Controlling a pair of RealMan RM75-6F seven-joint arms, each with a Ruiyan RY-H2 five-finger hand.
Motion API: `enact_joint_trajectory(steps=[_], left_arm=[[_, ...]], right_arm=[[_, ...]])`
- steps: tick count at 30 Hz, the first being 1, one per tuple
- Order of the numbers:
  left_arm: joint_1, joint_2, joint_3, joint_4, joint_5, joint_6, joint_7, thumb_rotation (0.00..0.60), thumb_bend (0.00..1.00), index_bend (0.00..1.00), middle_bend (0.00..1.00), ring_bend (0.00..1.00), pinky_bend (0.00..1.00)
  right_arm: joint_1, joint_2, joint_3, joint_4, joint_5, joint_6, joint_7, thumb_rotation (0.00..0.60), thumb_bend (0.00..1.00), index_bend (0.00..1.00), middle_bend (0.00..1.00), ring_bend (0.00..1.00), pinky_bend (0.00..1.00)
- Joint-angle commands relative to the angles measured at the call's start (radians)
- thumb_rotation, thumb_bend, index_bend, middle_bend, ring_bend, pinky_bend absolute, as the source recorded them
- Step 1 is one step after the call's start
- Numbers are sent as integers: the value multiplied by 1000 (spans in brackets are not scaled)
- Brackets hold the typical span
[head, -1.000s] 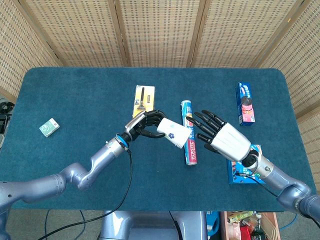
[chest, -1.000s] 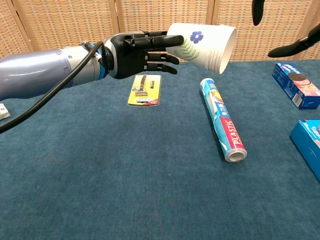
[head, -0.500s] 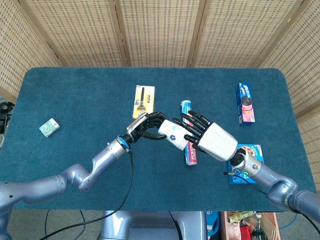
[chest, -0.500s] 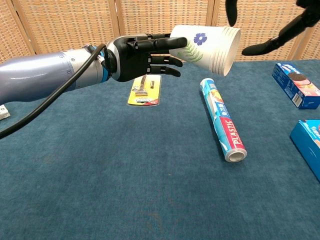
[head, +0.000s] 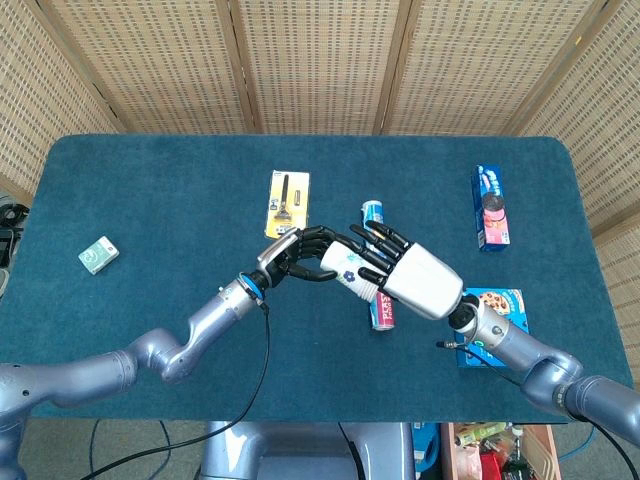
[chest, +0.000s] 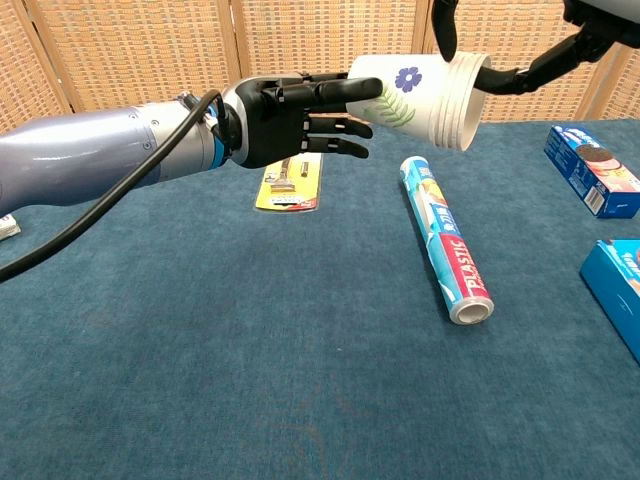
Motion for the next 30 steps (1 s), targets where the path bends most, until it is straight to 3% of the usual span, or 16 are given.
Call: enact_joint_trajectory(steps=[1,10,20,30], left_arm=[[1,-2,-2,1,0,-2,-2,600,175,573,518,478,435],[2,-8,-3,2,5,-9,-6,600,176,573,518,477,435],[10,-2,-15,19,3,-12,-23,600,176,573,518,477,435],[70,118,19,138,67,27,-32,600,176,573,518,477,434]], right_arm=[[1,-3,-4,6,2,2,3,600,538,582,116,119,243],[4,-19,-10,23,4,19,5,600,553,695,125,119,264],[-12,-29,-21,79,-1,81,10,600,558,739,131,119,274],[-108,22,-71,220,37,154,85,600,558,740,140,119,285]])
